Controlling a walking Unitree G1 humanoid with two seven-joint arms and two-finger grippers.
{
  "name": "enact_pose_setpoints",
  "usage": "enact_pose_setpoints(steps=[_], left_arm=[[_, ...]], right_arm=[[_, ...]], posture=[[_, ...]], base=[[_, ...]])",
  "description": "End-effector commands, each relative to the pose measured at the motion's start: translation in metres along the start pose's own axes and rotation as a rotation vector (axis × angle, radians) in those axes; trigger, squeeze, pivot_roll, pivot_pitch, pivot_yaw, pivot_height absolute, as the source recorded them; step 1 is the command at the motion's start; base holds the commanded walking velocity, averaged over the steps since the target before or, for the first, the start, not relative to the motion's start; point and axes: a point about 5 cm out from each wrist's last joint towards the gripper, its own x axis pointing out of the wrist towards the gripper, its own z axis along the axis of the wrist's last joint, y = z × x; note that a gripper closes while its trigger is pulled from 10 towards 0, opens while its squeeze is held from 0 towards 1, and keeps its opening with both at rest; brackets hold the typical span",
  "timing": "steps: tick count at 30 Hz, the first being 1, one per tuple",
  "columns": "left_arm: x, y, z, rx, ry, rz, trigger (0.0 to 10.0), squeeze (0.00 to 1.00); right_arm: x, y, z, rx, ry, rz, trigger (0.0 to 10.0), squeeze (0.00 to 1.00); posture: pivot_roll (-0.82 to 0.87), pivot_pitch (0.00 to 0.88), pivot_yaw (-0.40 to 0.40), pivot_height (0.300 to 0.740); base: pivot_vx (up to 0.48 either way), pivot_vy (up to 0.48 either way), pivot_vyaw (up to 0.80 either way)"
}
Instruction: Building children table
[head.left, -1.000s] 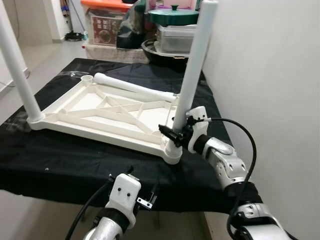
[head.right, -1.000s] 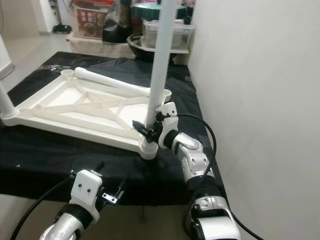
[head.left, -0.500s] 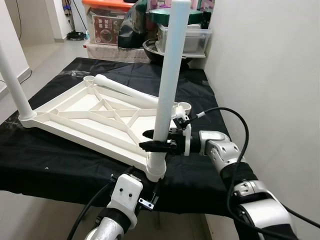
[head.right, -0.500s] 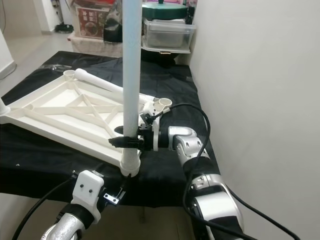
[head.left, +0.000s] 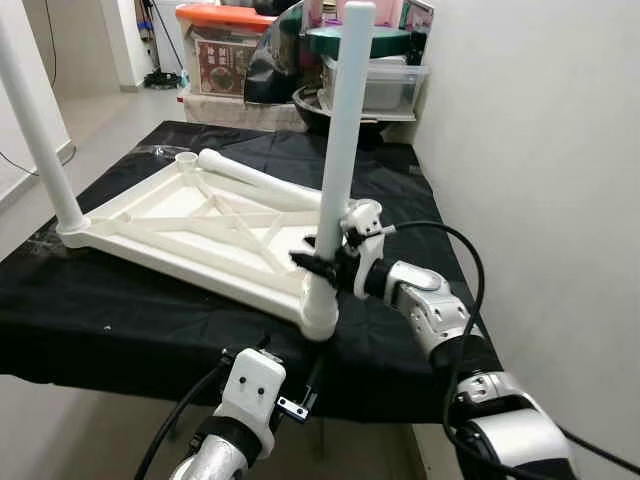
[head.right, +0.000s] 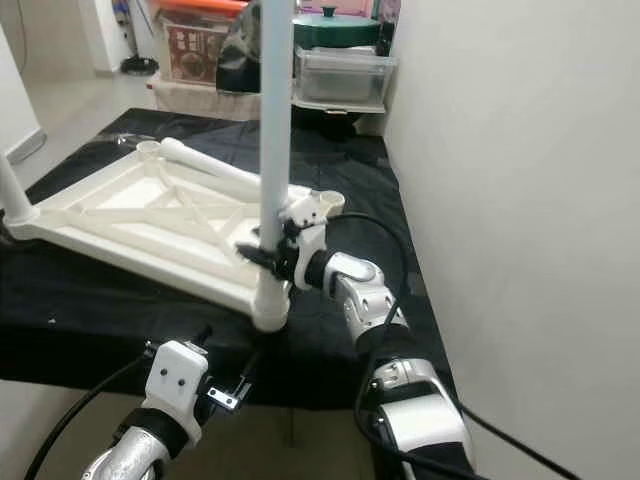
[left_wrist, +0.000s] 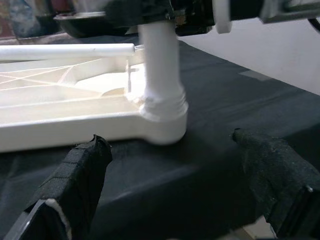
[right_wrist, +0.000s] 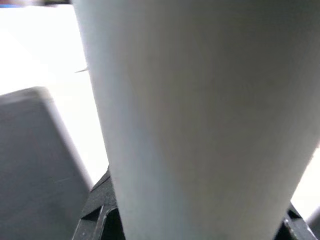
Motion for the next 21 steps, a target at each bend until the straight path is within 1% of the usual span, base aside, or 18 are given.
enact_pose_setpoints(steps=[1,2,3,4,5,6,7,8,9,10,11,12,13,14,17,18,20,21], left_arm=[[0.0,0.0,-0.002,-0.001,0.007,-0.007,10.0,0.0],[0.0,0.0,-0.002,-0.001,0.007,-0.007,10.0,0.0],[0.0,0.001,-0.002,0.0,0.006,-0.008,10.0,0.0],[0.0,0.001,-0.002,0.001,0.006,-0.007,10.0,0.0],[0.0,0.001,-0.002,0.001,0.006,-0.007,10.0,0.0],[0.0,0.001,-0.002,0.002,0.006,-0.005,10.0,0.0],[0.0,0.001,-0.002,0.002,0.006,-0.005,10.0,0.0],[0.0,0.001,-0.001,0.003,0.005,-0.004,10.0,0.0],[0.0,0.001,-0.001,0.003,0.005,-0.004,10.0,0.0],[0.0,0.001,-0.002,0.002,0.006,-0.004,10.0,0.0],[0.0,0.001,-0.002,0.002,0.006,-0.004,10.0,0.0],[0.0,0.0,-0.002,0.002,0.007,-0.005,10.0,0.0],[0.0,0.0,-0.002,0.002,0.007,-0.005,10.0,0.0],[0.0,0.0,-0.002,0.001,0.007,-0.006,10.0,0.0],[0.0,0.0,-0.002,0.001,0.007,-0.006,10.0,0.0],[0.0,0.0,-0.002,0.0,0.007,-0.006,10.0,0.0],[0.0,0.0,-0.002,-0.001,0.006,-0.006,10.0,0.0],[0.0,0.0,-0.002,-0.002,0.007,-0.006,10.0,0.0]], right_arm=[[-0.025,-0.033,-0.027,0.077,0.088,-0.517,0.0,0.0],[-0.025,-0.033,-0.027,0.077,0.088,-0.517,0.0,0.0],[-0.035,-0.037,-0.031,0.117,0.069,-0.661,0.0,0.0],[-0.041,-0.032,-0.036,0.144,0.062,-0.726,0.0,0.0],[-0.041,-0.032,-0.036,0.144,0.062,-0.726,0.0,0.0],[-0.045,-0.02,-0.04,0.157,0.054,-0.75,0.0,0.0],[-0.045,-0.02,-0.04,0.157,0.054,-0.75,0.0,0.0],[-0.046,-0.013,-0.042,0.162,0.052,-0.758,0.0,0.0],[-0.046,-0.013,-0.042,0.162,0.052,-0.758,0.0,0.0],[-0.041,0.002,-0.043,0.169,0.049,-0.703,0.8,0.0],[-0.041,0.002,-0.043,0.169,0.049,-0.703,0.8,0.0],[-0.035,0.013,-0.043,0.169,0.041,-0.664,10.0,0.0],[-0.035,0.013,-0.043,0.169,0.041,-0.664,10.0,0.0],[-0.028,0.021,-0.04,0.171,0.008,-0.585,10.0,1.0],[-0.022,0.024,-0.036,0.178,-0.02,-0.531,10.0,1.0],[-0.018,0.018,-0.032,0.18,-0.057,-0.488,10.0,0.0],[-0.018,0.015,-0.028,0.183,-0.074,-0.491,10.0,0.0],[-0.017,0.009,-0.024,0.209,-0.092,-0.457,10.0,0.0]], posture=[[0.1,0.034,-0.086,0.74],[0.1,0.034,-0.086,0.74],[0.1,0.034,-0.086,0.74],[0.1,0.034,-0.087,0.74],[0.1,0.034,-0.087,0.74],[0.11,0.034,-0.088,0.74],[0.11,0.034,-0.088,0.74],[0.11,0.034,-0.088,0.74],[0.11,0.034,-0.088,0.74],[0.11,0.034,-0.092,0.74],[0.11,0.034,-0.092,0.74],[0.11,0.034,-0.092,0.74],[0.11,0.034,-0.092,0.74],[0.11,0.036,-0.096,0.74],[0.11,0.035,-0.096,0.74],[0.11,0.036,-0.097,0.74],[0.11,0.036,-0.097,0.74],[0.1,0.035,-0.098,0.74]], base=[[0.0,0.0,0.0],[0.0,0.0,0.0],[0.0,0.0,0.0],[0.0,0.0,0.0],[0.0,0.0,0.0],[0.0,0.0,0.0],[0.0,0.0,0.0],[0.0,0.0,0.0],[0.0,0.0,0.0],[0.0,0.0,0.0],[0.0,0.0,0.0],[0.0,0.0,0.0],[0.0,0.0,0.0],[0.0,0.0,0.0],[0.0,0.0,0.0],[0.0,0.0,0.0],[0.0,0.0,0.0],[0.0,0.0,0.0]])
